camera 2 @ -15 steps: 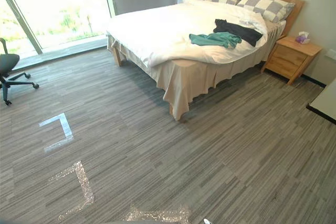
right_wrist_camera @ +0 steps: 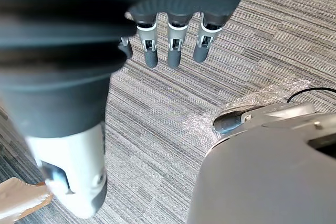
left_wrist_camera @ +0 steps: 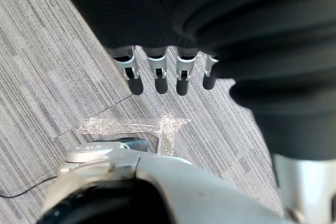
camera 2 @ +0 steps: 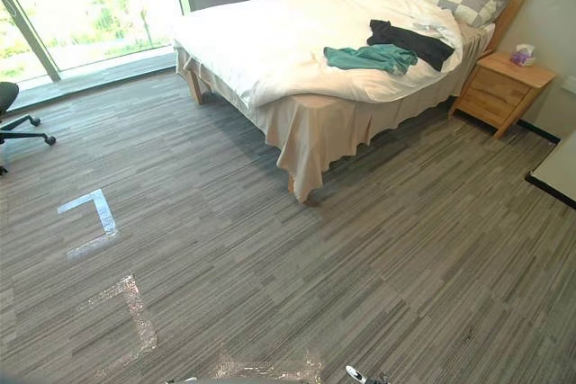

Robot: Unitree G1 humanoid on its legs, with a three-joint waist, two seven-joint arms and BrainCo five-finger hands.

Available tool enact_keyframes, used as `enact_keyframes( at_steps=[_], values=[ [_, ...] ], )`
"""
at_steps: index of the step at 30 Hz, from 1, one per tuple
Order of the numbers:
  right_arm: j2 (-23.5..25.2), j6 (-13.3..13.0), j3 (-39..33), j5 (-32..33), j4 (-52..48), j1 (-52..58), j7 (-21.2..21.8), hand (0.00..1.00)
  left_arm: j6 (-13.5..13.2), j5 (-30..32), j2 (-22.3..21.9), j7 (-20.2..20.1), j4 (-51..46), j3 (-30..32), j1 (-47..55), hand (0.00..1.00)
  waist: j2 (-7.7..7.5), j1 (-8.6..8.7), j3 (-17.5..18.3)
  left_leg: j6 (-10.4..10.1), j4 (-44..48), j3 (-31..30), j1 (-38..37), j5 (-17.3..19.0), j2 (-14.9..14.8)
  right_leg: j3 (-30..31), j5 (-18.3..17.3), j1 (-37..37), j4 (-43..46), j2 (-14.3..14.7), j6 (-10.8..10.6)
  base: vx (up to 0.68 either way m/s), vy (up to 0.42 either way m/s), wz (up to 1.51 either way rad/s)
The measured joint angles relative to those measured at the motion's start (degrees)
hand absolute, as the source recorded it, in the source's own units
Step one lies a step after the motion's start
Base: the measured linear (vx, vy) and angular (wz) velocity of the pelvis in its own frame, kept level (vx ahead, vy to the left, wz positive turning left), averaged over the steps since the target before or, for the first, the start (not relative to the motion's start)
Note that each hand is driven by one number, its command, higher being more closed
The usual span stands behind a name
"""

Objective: Tidy the bed and pick cloth on bed and put in laundry

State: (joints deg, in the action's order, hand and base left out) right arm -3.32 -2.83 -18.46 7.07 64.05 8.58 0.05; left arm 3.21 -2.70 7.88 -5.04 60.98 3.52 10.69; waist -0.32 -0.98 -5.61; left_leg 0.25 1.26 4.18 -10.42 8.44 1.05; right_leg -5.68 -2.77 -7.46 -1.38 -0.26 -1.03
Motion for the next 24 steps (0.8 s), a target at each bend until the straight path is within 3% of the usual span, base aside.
enact_keyframes(
  at_steps=[1, 2, 3, 4, 5, 6, 7, 9, 12, 15, 16, 17, 18, 19, 21, 22, 23, 24],
  values=[
    [0.02, -0.04, -0.25, 0.00, -0.18, 0.07, 0.05, 0.00, -0.12, 0.01, -0.04, 0.00, -0.01, -0.01, -0.03, 0.00, 0.02, -0.01, -0.06, 0.52, 0.75, 0.06, 0.60, 0.74, -0.01, -0.08, -1.60, 1.22, 2.26, -0.07, -0.18, -0.05, 0.000, 0.04],
    [0.19, -0.05, -0.57, 0.05, -0.74, 0.18, 0.05, 0.00, -0.32, 0.02, 0.03, -0.21, -0.21, -0.01, -0.14, 0.00, -0.21, -0.03, -0.27, 1.60, 3.00, 0.16, 1.88, 2.16, 0.22, -0.35, -5.77, 4.99, 9.53, -1.02, -1.88, -0.05, 0.019, 0.00],
    [0.52, -0.07, -0.54, 0.06, -2.03, 0.74, 0.13, 0.00, -0.92, 0.03, 0.30, -0.81, -0.81, 0.09, -0.39, 0.00, -0.82, -0.02, -0.66, 2.92, 5.07, 0.83, 2.75, 3.97, 0.75, -0.94, -9.32, 10.04, 21.06, -2.70, -5.13, -0.06, 0.025, -0.10],
    [0.55, -0.10, -0.55, -0.10, -2.41, 0.85, 0.18, 0.00, -1.24, 0.03, 0.43, -0.92, -0.99, 0.12, -0.27, 0.00, -0.94, -0.31, -0.85, 3.03, 5.56, 1.16, 3.03, 4.57, 0.87, -1.28, -9.72, 12.12, 25.72, -3.48, -4.98, -0.05, 0.023, -0.26],
    [0.55, -0.15, -0.39, -0.51, -3.53, 0.68, 0.19, 0.00, -1.55, 0.05, 0.50, -1.01, -1.20, 0.74, -0.27, 0.00, -0.95, -0.62, -1.78, 3.58, 6.94, 1.79, 3.06, 5.55, 1.17, -1.58, -9.50, 17.17, 36.07, -4.91, -4.17, 0.02, 0.012, -0.16],
    [1.01, -0.83, -0.21, -0.73, -4.70, 0.92, 0.22, 0.00, -1.69, 0.03, 0.76, -1.00, -1.26, 1.17, -0.45, 0.00, -1.87, 0.04, -2.92, 4.15, 9.16, 1.54, 2.12, 6.84, 1.17, -2.17, -9.84, 21.03, 45.57, -6.35, -2.37, 0.11, 0.006, -0.07],
    [1.98, -2.02, 0.04, -0.65, -5.03, 1.74, 0.29, 0.00, -1.71, 0.06, 1.01, -1.00, -1.85, 1.22, -0.42, 0.00, -1.59, 0.27, -3.71, 3.87, 10.68, 1.53, 0.23, 7.95, 0.55, -2.49, -11.78, 21.91, 48.19, -6.88, -2.52, 0.17, -0.011, 0.08],
    [2.35, -3.28, 0.38, -0.61, -5.38, 2.32, 0.30, 0.00, -1.72, 0.15, 1.41, -0.99, -3.54, 1.29, -0.48, 0.00, -2.43, 0.19, -3.99, 3.20, 11.68, 1.26, -1.24, 9.55, -0.30, -3.52, -12.54, 21.82, 44.81, -6.90, -2.65, 0.25, -0.062, 0.06],
    [2.64, -3.46, 0.65, 0.65, -5.82, 2.50, 0.52, 0.00, -1.67, 1.67, 1.33, -0.99, -4.54, 1.32, -1.52, 0.00, -2.32, 0.27, -4.29, 1.65, 11.52, 0.76, -3.35, 11.94, -2.79, -8.31, -12.11, 21.11, 33.49, -6.26, -2.26, 0.32, -0.127, 0.03],
    [2.15, -3.08, 0.46, 5.65, -5.48, 2.41, 1.04, 0.00, -2.08, 4.07, 0.95, -0.98, -3.56, 0.66, -2.40, 0.00, -0.96, 0.76, -5.07, -1.36, 7.12, 1.41, -8.81, 13.70, -6.69, -17.15, -4.78, 21.72, 27.53, -6.58, 0.67, 0.45, -0.184, 0.00],
    [1.93, -2.99, 0.32, 6.57, -4.77, 1.94, 1.55, 0.00, -2.74, 4.75, 0.83, -0.93, -2.35, 0.32, -2.31, 0.00, -0.44, 0.82, -5.06, -2.10, 5.37, 2.22, -10.96, 13.35, -7.55, -19.52, -5.88, 21.57, 30.17, -6.55, 5.51, 0.49, -0.196, -0.09],
    [1.74, -3.00, -0.67, 6.71, -3.41, 0.45, 2.01, 0.00, -3.64, 6.29, 0.76, -0.85, -2.26, -0.09, -2.58, 0.00, -0.64, 1.26, -5.18, -4.31, 5.61, 4.12, -12.12, 11.14, -8.18, -19.55, -8.27, 22.16, 33.57, -6.43, 7.38, 0.58, -0.245, -0.17],
    [1.35, -3.00, -1.06, 6.48, -3.15, 0.01, 2.12, 0.00, -3.83, 6.62, 0.50, -0.77, -2.28, -0.10, -2.62, 0.00, -0.30, 1.23, -5.40, -4.89, 5.96, 4.93, -12.42, 10.21, -8.28, -19.61, -8.70, 22.32, 34.65, -6.51, 7.89, 0.48, -0.232, -0.39],
    [0.56, -3.22, -1.25, 5.84, -3.52, -0.56, 2.23, 0.00, -3.86, 6.78, -0.42, -0.05, -2.26, -0.08, -2.69, 0.00, 0.75, 1.45, -5.65, -6.47, 8.60, 6.43, -12.21, 7.38, -8.33, -19.68, -9.37, 22.18, 36.30, -6.31, 8.89, 0.46, -0.251, -0.61],
    [-0.32, -3.27, -1.12, 4.02, -3.58, -0.75, 2.30, 0.00, -3.75, 6.81, -1.47, 1.40, -2.26, -0.08, -2.59, 0.00, 2.37, 1.54, -4.78, -7.22, 19.39, 6.33, -7.63, 4.67, -9.08, -19.36, -10.93, 19.74, 31.83, -4.27, 9.00, 0.48, -0.225, -0.70],
    [-1.19, -3.37, -0.78, 1.41, -3.64, -1.54, 2.38, 0.00, -3.72, 6.78, -2.25, 2.54, -2.24, 0.81, -2.60, 0.00, 3.52, 1.55, -4.92, -8.04, 33.85, 5.70, -1.09, 0.02, -10.54, -17.03, -11.97, 16.95, 27.07, -1.55, 8.78, 0.45, -0.154, -0.86],
    [-1.95, -3.87, -0.34, -0.11, -3.54, -1.77, 2.43, 0.00, -3.89, 6.58, -2.94, 3.37, -2.28, 2.29, -2.23, 0.00, 4.60, 1.51, -5.32, -9.06, 50.56, 3.65, 5.59, -1.32, -12.77, -15.00, -11.69, 13.76, 23.37, 1.43, 9.02, 0.43, -0.129, -0.94],
    [-2.08, -4.06, -0.28, -0.70, -3.46, -1.83, 2.42, 0.00, -4.01, 6.53, -3.09, 3.82, -2.29, 2.47, -2.05, 0.00, 4.86, 1.43, -5.44, -8.92, 56.51, 3.08, 7.79, -0.95, -13.73, -14.23, -11.75, 12.33, 22.34, 2.30, 9.14, 0.39, -0.086, -0.96]
  ],
)
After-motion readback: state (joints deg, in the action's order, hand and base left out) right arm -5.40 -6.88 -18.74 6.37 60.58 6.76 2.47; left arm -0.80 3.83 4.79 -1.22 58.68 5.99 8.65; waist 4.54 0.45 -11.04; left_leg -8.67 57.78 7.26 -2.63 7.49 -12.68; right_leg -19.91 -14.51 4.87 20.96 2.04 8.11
